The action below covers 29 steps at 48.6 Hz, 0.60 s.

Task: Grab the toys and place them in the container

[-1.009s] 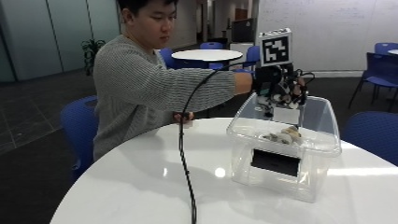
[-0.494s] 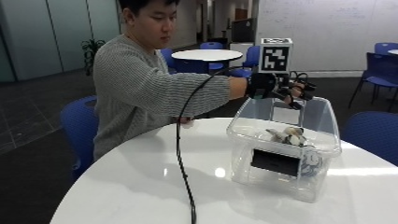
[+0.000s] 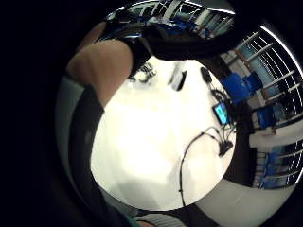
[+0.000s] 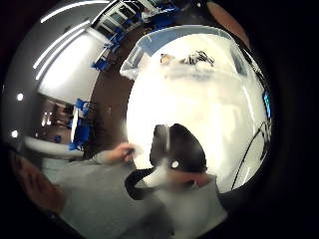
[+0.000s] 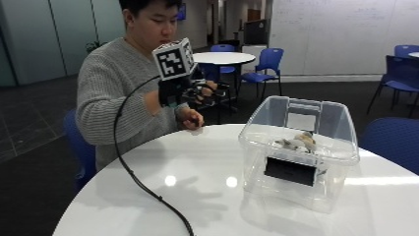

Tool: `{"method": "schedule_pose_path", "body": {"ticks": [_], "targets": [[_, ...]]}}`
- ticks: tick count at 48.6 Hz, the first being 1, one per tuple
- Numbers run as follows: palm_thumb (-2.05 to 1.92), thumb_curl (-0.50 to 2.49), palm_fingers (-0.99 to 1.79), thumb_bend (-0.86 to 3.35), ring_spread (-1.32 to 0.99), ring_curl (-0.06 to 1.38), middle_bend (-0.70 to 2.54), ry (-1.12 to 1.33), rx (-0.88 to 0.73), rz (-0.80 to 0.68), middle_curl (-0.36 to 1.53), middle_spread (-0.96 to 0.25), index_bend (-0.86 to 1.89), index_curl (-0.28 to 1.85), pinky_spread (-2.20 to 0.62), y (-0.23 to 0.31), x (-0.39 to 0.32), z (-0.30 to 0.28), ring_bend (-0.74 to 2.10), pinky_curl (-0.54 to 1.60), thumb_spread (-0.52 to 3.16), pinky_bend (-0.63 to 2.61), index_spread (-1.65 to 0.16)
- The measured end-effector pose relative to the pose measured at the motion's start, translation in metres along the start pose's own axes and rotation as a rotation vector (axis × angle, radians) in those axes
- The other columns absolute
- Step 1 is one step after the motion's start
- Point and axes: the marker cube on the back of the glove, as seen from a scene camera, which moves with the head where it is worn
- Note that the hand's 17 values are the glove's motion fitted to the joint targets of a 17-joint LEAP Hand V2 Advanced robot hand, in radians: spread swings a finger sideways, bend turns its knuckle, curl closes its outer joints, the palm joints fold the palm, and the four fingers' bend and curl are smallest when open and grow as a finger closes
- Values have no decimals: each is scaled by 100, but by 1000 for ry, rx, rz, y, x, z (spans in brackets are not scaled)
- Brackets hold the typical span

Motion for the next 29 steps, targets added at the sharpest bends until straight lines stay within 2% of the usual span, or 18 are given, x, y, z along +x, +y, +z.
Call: {"method": "schedule_pose_path", "body": {"ticks": [4, 9, 15, 25, 29], "targets": [[7, 47, -5, -1, -5, 32, 18, 62, 15, 54, 36, -14, 19, 40, 4, 27, 0, 2, 36, 33, 137, 101, -39], [7, 45, -3, -1, -5, 31, 18, 60, 3, 38, 36, -14, 19, 40, 4, 48, -11, 6, 35, 31, 138, 97, -39], [8, 43, -3, -1, -5, 31, 18, 25, -19, -43, 35, -14, 19, 40, 4, 76, -37, 26, 34, 31, 138, 95, -39], [8, 40, -1, -1, -7, 32, 17, 31, -156, -247, 34, -15, 19, 41, 5, 154, -107, 104, 35, 31, 141, 92, -40], [9, 39, -1, 0, -7, 32, 18, -22, -211, -232, 34, -15, 19, 41, 5, 178, -121, 132, 34, 31, 141, 91, -40]]}}
